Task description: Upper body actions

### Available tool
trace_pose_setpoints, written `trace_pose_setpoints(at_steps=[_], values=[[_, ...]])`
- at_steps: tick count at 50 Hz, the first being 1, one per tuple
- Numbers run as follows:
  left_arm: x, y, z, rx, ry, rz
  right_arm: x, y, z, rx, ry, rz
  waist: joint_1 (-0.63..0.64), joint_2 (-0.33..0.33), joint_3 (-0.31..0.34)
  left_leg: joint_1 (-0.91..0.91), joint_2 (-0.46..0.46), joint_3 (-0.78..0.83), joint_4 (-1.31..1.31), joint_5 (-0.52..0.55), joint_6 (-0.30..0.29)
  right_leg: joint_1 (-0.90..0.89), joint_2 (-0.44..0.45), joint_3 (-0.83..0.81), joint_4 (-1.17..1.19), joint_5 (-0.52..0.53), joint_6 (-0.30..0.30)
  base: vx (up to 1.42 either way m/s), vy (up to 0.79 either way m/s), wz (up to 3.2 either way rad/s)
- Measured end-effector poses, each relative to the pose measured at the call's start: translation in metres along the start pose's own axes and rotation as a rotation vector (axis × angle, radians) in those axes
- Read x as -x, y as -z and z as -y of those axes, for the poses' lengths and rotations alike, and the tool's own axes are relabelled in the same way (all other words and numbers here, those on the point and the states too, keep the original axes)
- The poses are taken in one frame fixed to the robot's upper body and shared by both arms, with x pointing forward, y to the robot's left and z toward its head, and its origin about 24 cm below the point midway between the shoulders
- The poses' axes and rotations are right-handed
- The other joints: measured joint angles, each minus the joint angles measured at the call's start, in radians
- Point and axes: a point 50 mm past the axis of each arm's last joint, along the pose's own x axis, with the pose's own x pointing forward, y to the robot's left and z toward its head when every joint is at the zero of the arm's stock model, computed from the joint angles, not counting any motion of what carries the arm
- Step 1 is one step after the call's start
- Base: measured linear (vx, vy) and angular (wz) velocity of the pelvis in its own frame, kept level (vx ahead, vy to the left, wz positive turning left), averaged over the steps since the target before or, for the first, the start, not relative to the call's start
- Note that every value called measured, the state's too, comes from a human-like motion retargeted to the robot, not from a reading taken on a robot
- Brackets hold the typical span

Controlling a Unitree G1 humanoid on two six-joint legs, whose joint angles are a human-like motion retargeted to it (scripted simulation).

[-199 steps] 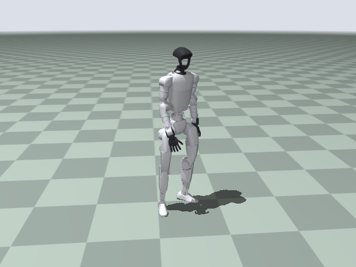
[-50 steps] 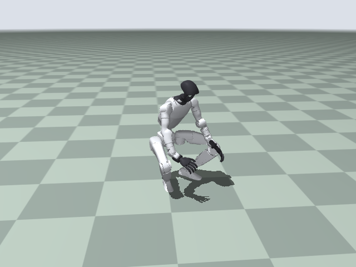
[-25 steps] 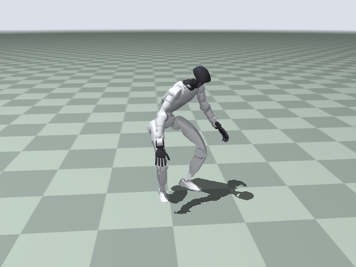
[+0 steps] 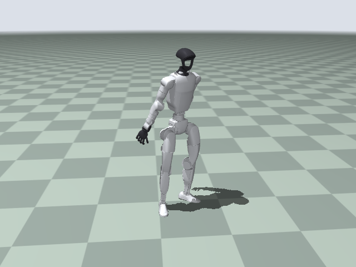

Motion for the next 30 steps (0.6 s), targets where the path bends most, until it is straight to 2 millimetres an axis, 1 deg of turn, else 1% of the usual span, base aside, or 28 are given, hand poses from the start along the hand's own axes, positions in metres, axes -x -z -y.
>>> trace_pose_setpoints(at_steps=[2,3,5,6,8,11,14,17,20,22,24,25,27,30], values=[[0.000,-0.006,0.001,0.036,0.022,0.013,0.001,-0.016,0.000,-0.109,-0.003,0.059,-0.012,-0.003,0.009,0.025,-0.004,0.002,0.000,-0.007,-0.001,0.026,-0.002,-0.012,-0.006,0.001,0.004,0.03,0.07,0.00],[0.000,-0.012,0.000,0.025,0.024,0.031,0.002,-0.024,0.000,-0.149,-0.012,0.095,-0.027,-0.003,0.002,0.027,-0.006,-0.006,0.001,-0.010,-0.001,0.031,-0.004,-0.014,-0.008,0.000,0.006,-0.02,0.15,0.33],[0.000,-0.026,-0.001,-0.049,0.025,0.075,0.004,-0.042,0.001,-0.197,-0.036,0.165,-0.053,0.002,-0.026,0.016,-0.013,-0.028,0.005,-0.017,0.004,0.032,-0.005,-0.029,-0.013,-0.001,0.005,0.07,0.14,0.46],[0.000,-0.037,-0.002,-0.106,0.024,0.103,0.005,-0.052,0.002,-0.202,-0.043,0.201,-0.052,0.004,-0.039,0.009,-0.015,-0.029,0.009,-0.020,0.005,0.028,-0.005,-0.031,-0.016,0.000,0.005,0.10,0.08,0.24],[0.002,-0.063,-0.002,-0.217,0.019,0.167,0.010,-0.074,0.005,-0.192,-0.043,0.282,-0.043,0.003,-0.046,0.006,-0.020,-0.027,0.009,-0.022,0.007,0.026,-0.008,-0.029,-0.017,0.001,0.004,0.00,0.00,0.00],[0.009,-0.110,0.004,-0.339,0.012,0.296,0.022,-0.111,0.016,-0.116,-0.011,0.416,-0.032,0.001,-0.026,0.016,-0.029,-0.027,0.004,-0.020,0.012,0.032,-0.014,-0.037,-0.012,0.003,0.003,-0.05,0.00,0.03],[0.021,-0.155,0.018,-0.402,0.028,0.429,0.038,-0.146,0.031,0.023,0.047,0.533,-0.043,0.001,-0.011,0.004,-0.029,-0.038,0.018,-0.024,0.015,0.029,-0.022,-0.051,-0.007,0.005,0.004,-0.08,0.01,0.18],[0.038,-0.198,0.035,-0.445,0.057,0.555,0.057,-0.179,0.045,0.164,0.129,0.626,-0.052,0.002,0.016,-0.016,-0.026,-0.045,0.044,-0.032,0.021,0.020,-0.031,-0.055,0.004,0.006,0.002,-0.12,-0.02,0.12],[0.060,-0.237,0.052,-0.499,0.070,0.672,0.078,-0.210,0.056,0.246,0.213,0.706,-0.039,0.001,0.053,-0.043,-0.020,-0.037,0.080,-0.046,0.026,-0.011,-0.048,-0.051,0.039,-0.001,-0.003,-0.20,-0.05,-0.15],[0.079,-0.264,0.068,-0.527,0.070,0.766,0.097,-0.234,0.063,0.266,0.255,0.776,-0.014,0.001,0.087,-0.080,-0.002,-0.017,0.120,-0.061,0.028,-0.066,-0.061,-0.029,0.100,-0.022,-0.013,-0.34,-0.10,-0.56],[0.100,-0.290,0.083,-0.542,0.062,0.877,0.120,-0.259,0.067,0.279,0.287,0.861,0.021,-0.007,0.123,-0.130,0.027,0.019,0.177,-0.084,0.029,-0.155,-0.072,0.028,0.195,-0.056,-0.027,-0.33,-0.20,-0.97],[0.113,-0.302,0.091,-0.547,0.059,0.939,0.133,-0.272,0.069,0.284,0.302,0.909,0.042,-0.017,0.144,-0.162,0.042,0.041,0.218,-0.100,0.030,-0.206,-0.078,0.066,0.246,-0.074,-0.034,-0.39,-0.24,-0.73],[0.143,-0.327,0.108,-0.580,0.068,1.075,0.164,-0.296,0.075,0.281,0.335,1.015,0.034,-0.027,0.188,-0.265,0.076,0.025,0.354,-0.156,0.036,-0.279,-0.096,0.069,0.326,-0.112,-0.045,-0.45,-0.25,0.11],[0.196,-0.357,0.137,-0.659,0.111,1.272,0.213,-0.325,0.085,0.285,0.374,1.189,0.007,-0.007,0.245,-0.442,0.141,-0.041,0.559,-0.235,0.052,-0.385,-0.111,0.023,0.453,-0.168,-0.064,-0.38,-0.30,0.61]])
